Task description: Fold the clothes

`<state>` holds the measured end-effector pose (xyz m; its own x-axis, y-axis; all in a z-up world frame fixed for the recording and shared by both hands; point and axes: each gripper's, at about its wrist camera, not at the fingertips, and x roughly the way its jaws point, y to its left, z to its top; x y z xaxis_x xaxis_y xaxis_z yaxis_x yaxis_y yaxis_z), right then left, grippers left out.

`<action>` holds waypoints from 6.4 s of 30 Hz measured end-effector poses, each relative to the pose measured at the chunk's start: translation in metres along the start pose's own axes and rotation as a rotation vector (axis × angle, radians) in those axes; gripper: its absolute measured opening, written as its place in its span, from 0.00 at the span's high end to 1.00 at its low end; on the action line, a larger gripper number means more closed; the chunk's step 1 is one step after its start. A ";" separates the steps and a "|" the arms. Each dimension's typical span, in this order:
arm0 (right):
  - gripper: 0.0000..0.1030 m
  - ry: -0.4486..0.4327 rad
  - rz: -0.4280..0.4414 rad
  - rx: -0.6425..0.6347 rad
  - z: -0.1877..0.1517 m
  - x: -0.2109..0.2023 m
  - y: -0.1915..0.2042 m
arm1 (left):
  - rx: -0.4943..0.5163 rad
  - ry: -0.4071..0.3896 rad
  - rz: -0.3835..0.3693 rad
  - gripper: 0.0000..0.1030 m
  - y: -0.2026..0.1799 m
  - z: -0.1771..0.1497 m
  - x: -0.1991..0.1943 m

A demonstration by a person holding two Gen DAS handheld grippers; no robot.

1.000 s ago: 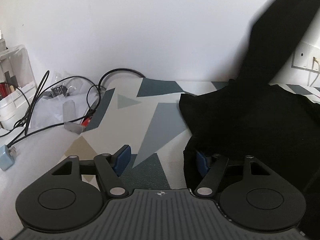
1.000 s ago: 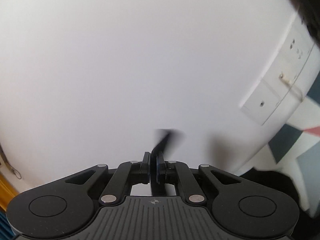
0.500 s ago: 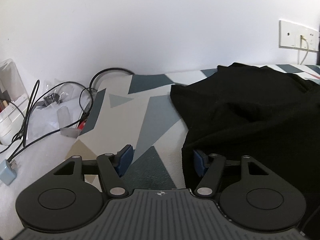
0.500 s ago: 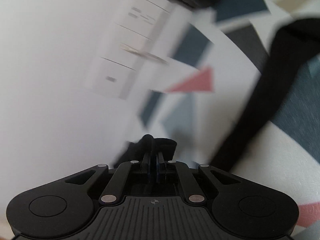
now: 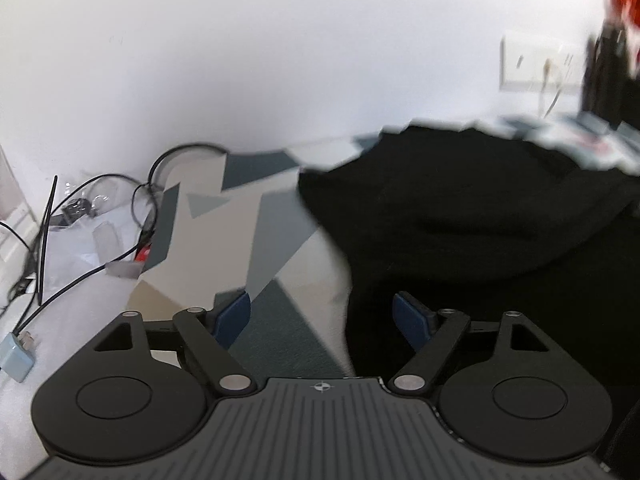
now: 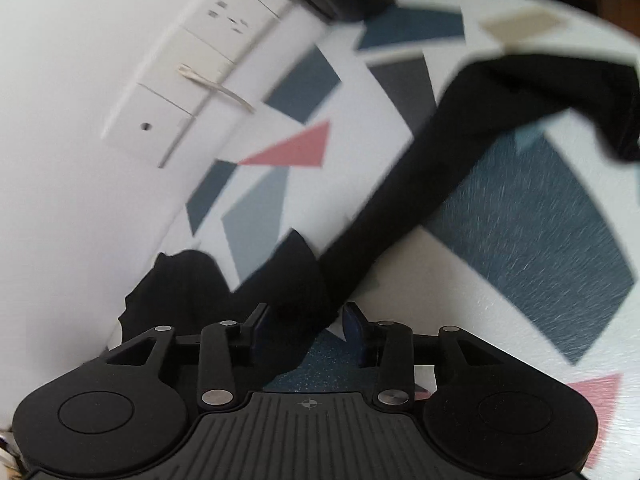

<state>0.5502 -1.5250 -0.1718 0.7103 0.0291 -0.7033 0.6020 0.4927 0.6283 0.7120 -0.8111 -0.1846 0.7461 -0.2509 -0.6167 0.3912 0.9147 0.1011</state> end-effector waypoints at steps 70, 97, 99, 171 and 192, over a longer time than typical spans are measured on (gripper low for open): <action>0.47 0.078 0.178 -0.741 -0.083 0.114 0.177 | -0.445 -0.017 -0.094 0.97 0.027 0.055 0.111; 0.46 -0.087 0.100 -0.333 -0.028 0.040 0.058 | -0.164 0.047 -0.071 0.64 0.020 0.021 0.040; 0.46 -0.070 0.078 -0.316 -0.028 0.041 0.048 | -0.129 0.089 -0.060 0.64 0.013 0.011 0.043; 0.98 -0.128 -0.184 -0.643 0.047 0.079 0.018 | 0.050 0.208 -0.381 0.37 -0.185 0.016 0.049; 0.63 0.029 0.200 -0.335 0.040 0.097 0.027 | 0.049 0.119 0.031 0.37 -0.077 0.024 0.043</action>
<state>0.6493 -1.5434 -0.2099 0.7880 0.1755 -0.5901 0.2968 0.7315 0.6138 0.7268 -0.8998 -0.2004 0.6899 -0.1811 -0.7009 0.3975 0.9040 0.1577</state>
